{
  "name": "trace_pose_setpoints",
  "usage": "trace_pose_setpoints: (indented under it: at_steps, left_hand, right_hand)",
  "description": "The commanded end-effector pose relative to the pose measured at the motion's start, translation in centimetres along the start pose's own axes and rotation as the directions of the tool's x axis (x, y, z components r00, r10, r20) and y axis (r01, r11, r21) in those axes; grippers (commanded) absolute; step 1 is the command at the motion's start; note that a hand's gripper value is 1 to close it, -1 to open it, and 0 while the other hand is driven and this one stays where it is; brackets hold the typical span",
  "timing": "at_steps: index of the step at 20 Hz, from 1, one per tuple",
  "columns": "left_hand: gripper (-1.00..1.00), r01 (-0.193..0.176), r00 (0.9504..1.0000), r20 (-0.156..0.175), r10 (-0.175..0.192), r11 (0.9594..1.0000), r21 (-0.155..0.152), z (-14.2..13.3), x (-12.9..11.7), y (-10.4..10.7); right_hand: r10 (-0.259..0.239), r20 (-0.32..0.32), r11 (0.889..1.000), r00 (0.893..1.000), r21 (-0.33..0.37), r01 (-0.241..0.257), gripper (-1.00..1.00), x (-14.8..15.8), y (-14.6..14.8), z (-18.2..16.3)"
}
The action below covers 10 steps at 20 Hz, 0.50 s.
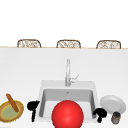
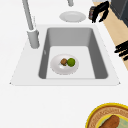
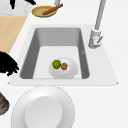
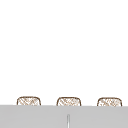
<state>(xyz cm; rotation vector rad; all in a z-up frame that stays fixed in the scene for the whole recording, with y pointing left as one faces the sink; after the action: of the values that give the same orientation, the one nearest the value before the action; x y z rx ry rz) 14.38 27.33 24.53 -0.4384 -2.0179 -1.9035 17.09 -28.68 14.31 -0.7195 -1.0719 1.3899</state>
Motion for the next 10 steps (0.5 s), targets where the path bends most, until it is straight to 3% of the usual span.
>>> trace_pose_setpoints:
  at_steps: [1,4,10]
  left_hand:
    - [-1.00,-0.015,0.9999,-0.008,0.015,0.9997,0.020,0.1,1.3,-1.0]
    - [-1.00,-0.001,1.0000,0.000,0.001,1.0000,0.001,-0.1,2.3,-1.4]
    - [-1.00,-0.002,1.0000,0.001,0.002,1.0000,0.001,0.0,2.4,-1.4]
  right_hand:
    - [0.000,0.000,1.000,1.000,0.000,0.000,0.00,0.0,0.0,0.0]
    - [0.000,0.000,1.000,1.000,0.000,0.000,0.00,0.0,0.0,0.0]
    - [0.000,0.000,1.000,1.000,0.000,0.000,0.00,0.0,0.0,0.0]
